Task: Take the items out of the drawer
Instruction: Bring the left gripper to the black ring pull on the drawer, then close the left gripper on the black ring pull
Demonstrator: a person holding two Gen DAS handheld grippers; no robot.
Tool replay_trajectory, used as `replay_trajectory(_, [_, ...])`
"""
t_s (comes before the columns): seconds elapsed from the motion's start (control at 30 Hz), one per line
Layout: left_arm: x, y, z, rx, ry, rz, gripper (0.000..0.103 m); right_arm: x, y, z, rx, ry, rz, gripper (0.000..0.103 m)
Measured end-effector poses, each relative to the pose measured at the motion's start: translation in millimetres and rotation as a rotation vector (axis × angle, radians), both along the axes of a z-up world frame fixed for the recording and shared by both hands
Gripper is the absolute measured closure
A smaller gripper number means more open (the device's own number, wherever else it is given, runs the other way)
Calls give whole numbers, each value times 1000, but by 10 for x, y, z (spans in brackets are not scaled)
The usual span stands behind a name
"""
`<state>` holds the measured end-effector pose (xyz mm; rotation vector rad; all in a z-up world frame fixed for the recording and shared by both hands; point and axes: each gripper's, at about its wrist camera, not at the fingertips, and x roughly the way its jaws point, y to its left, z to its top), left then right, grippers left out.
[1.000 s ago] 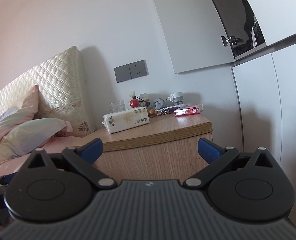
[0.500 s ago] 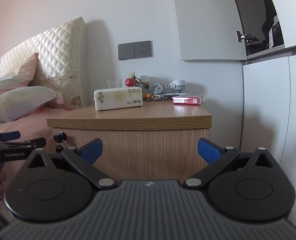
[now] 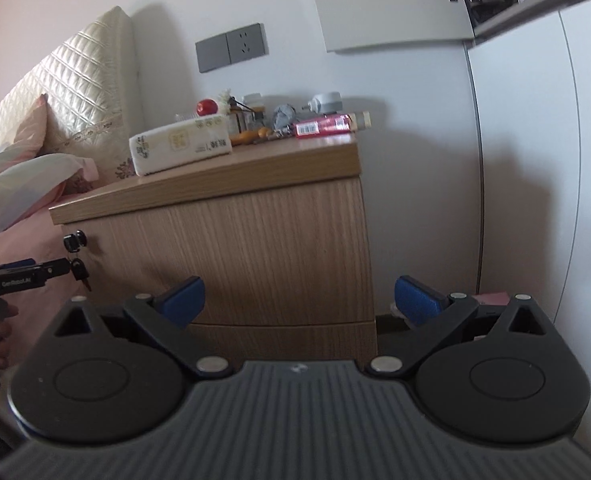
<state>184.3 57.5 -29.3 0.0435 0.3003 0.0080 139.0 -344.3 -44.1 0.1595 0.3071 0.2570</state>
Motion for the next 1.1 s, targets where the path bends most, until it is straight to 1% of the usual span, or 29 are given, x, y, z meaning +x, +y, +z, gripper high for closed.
replay_trajectory(0.03, [22, 6, 7, -5, 2, -14, 0, 37, -50, -39, 7, 16, 4, 0])
replay_trajectory(0.1, [64, 1, 29, -8, -1, -38, 0, 101, -50, -80, -38, -16, 30, 0])
replay_trajectory(0.13, [81, -13, 38, 0, -6, -48, 0, 141, -58, -99, -40, -21, 45, 0])
replay_trajectory(0.23, [154, -35, 53, 10, -12, -87, 0, 265, -93, -139, -24, -28, 85, 0])
replay_trajectory(0.33, [260, -42, 43, 13, -2, -99, 0, 381, -137, -129, 1, -40, 106, 0])
replay_trajectory(0.43, [335, -33, 21, 5, -2, -120, 0, 506, -144, -94, -25, -94, 135, 0])
replay_trajectory(0.57, [365, -77, -43, 72, -21, -155, 0, 705, -125, -101, -64, -139, 227, 0])
replay_trajectory(0.63, [389, -66, -65, 78, -18, -158, 0, 792, -137, -115, -53, -135, 232, 0])
replay_trajectory(0.77, [430, -12, -73, 51, -18, -166, 1, 914, -208, -133, -12, -131, 267, 0])
replay_trajectory(0.87, [431, 11, -62, 26, -21, -195, 5, 997, -255, -146, 19, -119, 289, 5])
replay_trajectory(0.9, [428, 11, -57, 21, -21, -205, 6, 1019, -267, -152, 27, -116, 293, 8])
replay_trajectory(0.93, [422, 4, -54, 21, -24, -211, 7, 1037, -282, -157, 32, -110, 293, 14])
replay_trajectory(0.97, [419, -7, -51, 27, -28, -216, 8, 1051, -300, -164, 36, -105, 285, 17])
replay_trajectory(1.03, [423, -25, -47, 35, -31, -223, 10, 1062, -361, -179, 66, -97, 281, 27])
replay_trajectory(1.1, [427, -25, -50, 34, -32, -228, 10, 1066, -431, -183, 90, -93, 283, 34])
